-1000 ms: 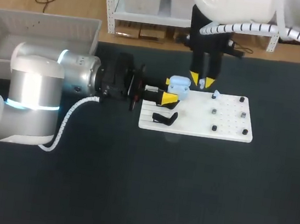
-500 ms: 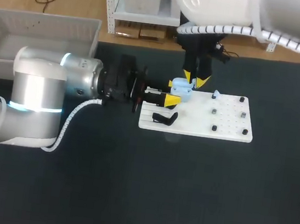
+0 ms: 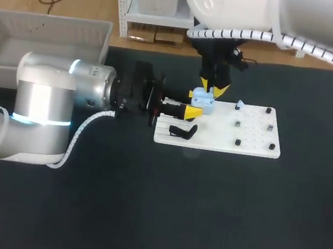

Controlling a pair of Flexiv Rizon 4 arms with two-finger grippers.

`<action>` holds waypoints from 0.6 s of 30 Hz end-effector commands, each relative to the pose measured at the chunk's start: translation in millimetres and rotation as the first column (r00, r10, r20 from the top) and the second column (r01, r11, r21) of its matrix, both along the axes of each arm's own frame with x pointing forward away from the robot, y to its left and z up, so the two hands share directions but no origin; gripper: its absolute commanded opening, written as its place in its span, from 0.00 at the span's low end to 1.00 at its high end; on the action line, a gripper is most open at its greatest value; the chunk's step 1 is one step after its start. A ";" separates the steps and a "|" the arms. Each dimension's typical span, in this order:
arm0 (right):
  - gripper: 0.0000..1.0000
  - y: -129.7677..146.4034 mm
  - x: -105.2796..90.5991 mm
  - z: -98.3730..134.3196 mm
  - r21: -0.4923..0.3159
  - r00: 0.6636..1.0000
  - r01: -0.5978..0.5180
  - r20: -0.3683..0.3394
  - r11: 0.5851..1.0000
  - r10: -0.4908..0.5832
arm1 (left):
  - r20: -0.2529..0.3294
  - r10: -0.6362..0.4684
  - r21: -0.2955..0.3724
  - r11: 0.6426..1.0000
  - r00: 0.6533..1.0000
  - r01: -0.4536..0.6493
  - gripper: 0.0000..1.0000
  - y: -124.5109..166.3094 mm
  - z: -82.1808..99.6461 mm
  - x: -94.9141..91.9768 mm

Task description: Pick up each earbud case from the left stands, insert the matching earbuds, close the lid, and place the case in the box.

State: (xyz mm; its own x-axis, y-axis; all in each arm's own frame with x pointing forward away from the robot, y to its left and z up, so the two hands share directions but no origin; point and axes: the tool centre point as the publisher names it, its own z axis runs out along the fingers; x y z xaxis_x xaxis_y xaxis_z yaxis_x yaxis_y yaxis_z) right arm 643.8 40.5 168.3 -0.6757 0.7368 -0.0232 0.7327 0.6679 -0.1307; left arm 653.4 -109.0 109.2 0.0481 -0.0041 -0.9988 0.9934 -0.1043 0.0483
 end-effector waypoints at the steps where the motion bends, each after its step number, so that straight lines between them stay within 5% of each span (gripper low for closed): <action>1: 0.00 -1.5 -2.5 -0.4 0.002 1.000 0.001 0.007 1.000 -0.001 | 0.001 0.005 0.000 1.000 1.000 -0.005 0.00 -1.0 -0.4 -0.8; 18: 0.00 6.3 -1.1 -4.7 -0.023 0.994 0.104 -0.022 0.994 -0.104 | 0.001 0.005 0.000 1.000 1.000 -0.005 0.00 -1.0 -0.4 -0.8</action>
